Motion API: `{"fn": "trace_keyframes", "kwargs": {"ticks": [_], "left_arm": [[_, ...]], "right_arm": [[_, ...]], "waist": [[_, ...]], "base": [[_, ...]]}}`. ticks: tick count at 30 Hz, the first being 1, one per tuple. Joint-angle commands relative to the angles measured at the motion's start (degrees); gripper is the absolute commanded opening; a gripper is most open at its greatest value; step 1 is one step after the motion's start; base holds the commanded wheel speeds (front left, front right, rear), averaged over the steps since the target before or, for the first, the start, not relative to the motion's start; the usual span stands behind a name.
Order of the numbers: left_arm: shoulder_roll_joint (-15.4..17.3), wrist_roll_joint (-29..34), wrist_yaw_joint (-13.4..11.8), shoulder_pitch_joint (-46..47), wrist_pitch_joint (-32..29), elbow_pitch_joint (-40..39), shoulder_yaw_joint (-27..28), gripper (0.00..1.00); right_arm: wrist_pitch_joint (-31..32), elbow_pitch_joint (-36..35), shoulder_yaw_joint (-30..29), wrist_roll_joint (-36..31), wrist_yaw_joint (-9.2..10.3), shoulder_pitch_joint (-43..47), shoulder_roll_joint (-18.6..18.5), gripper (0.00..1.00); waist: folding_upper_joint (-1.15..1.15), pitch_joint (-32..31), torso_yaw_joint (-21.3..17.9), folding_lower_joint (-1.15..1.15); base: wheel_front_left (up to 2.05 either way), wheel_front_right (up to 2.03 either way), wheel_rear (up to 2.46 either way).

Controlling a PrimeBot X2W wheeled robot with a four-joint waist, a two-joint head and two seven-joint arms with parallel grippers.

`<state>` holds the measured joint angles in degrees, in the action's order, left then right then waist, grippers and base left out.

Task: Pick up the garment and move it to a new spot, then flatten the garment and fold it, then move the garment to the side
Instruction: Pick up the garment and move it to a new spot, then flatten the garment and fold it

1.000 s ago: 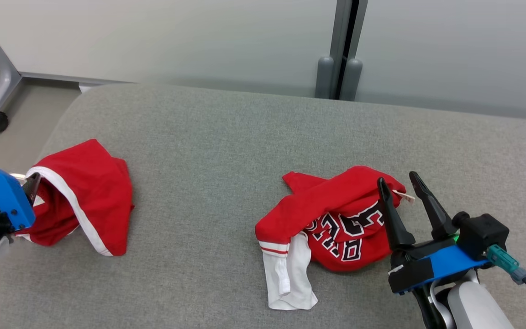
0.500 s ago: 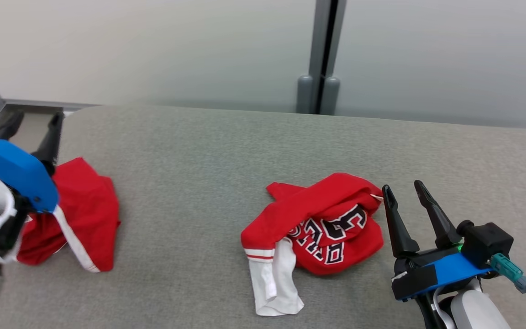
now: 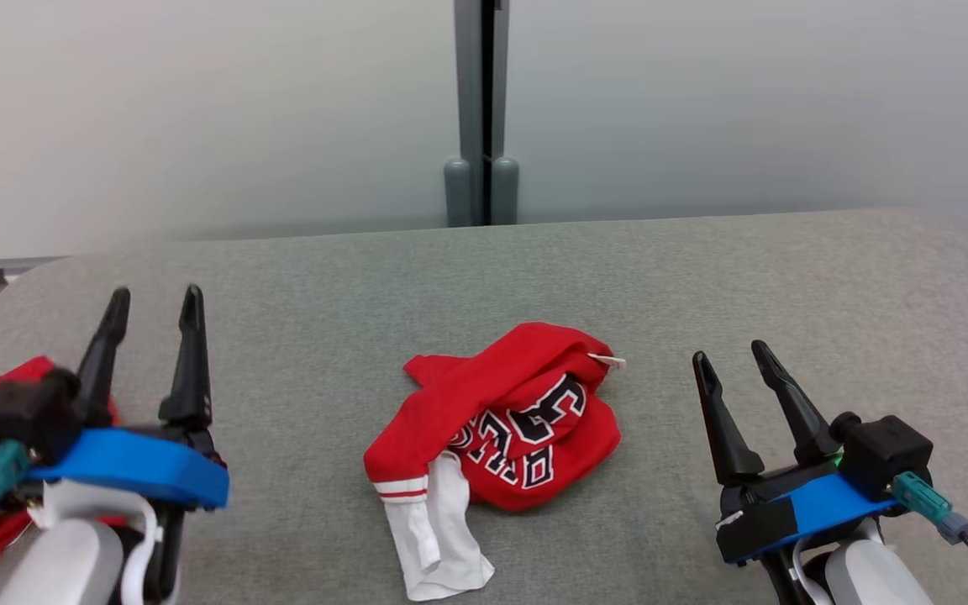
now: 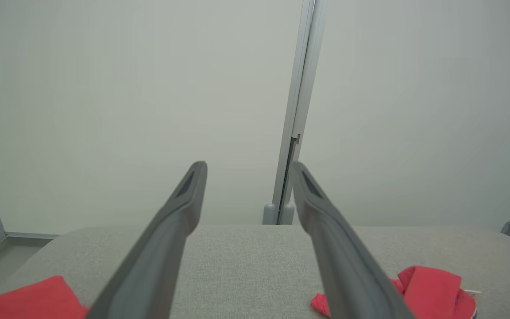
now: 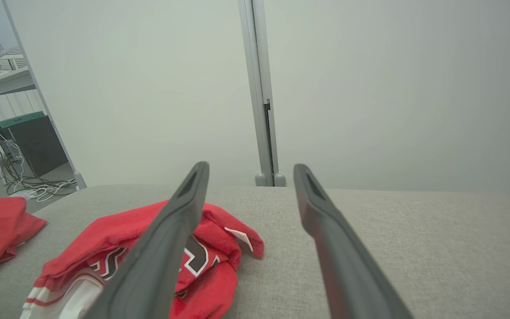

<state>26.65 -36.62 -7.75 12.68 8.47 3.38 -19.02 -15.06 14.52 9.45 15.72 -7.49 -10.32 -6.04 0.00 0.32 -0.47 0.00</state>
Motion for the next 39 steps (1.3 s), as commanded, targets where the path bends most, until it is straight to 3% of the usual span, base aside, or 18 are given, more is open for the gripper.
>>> {"fn": "trace_keyframes", "kwargs": {"ticks": [1, 7, 14, 19, 29, 39], "left_arm": [[-0.1, 0.3, -0.3, -0.8, 0.5, 0.3, 0.2, 1.00], [-5.5, 1.4, -1.1, -5.6, 6.2, 2.0, 0.8, 1.00], [-12.9, 9.3, 2.0, -10.6, 6.8, 1.6, 3.8, 1.00], [-16.5, 13.6, 4.9, -11.3, 6.8, 4.2, 6.0, 1.00], [-19.9, 18.7, 9.3, -9.9, 6.8, 7.1, 10.2, 1.00], [-21.9, 21.2, 11.8, -9.0, 6.8, 9.3, 11.9, 1.00]], "right_arm": [[-0.2, -0.1, 0.2, 0.1, -0.01, 0.5, -0.3, 1.00], [-0.2, 0.0, 1.1, 0.5, -0.01, 1.3, -0.4, 1.00], [-0.2, -0.2, 1.4, 1.0, -0.01, 1.5, -0.7, 1.00], [-0.2, -0.4, 1.1, 1.0, -0.01, 1.0, -1.3, 1.00], [-0.2, -0.9, 0.1, 0.6, -0.01, 0.5, -1.3, 1.00], [-0.2, -0.3, 0.3, 0.6, -0.01, 0.3, -1.6, 1.00]], "waist": [[0.00, -0.3, -0.5, 0.00], [0.00, -0.3, -2.5, 0.00], [0.00, 0.3, -3.1, 0.00], [0.00, 0.5, -2.9, 0.00], [0.00, 1.5, -2.5, 0.00], [0.00, 1.9, -1.9, 0.00]], "base": [[0.00, 0.00, 0.00], [0.00, 0.00, 0.00], [0.00, 0.00, 0.00], [0.00, 0.00, 0.00], [0.00, 0.00, 0.00], [0.00, 0.00, 0.00]]}}
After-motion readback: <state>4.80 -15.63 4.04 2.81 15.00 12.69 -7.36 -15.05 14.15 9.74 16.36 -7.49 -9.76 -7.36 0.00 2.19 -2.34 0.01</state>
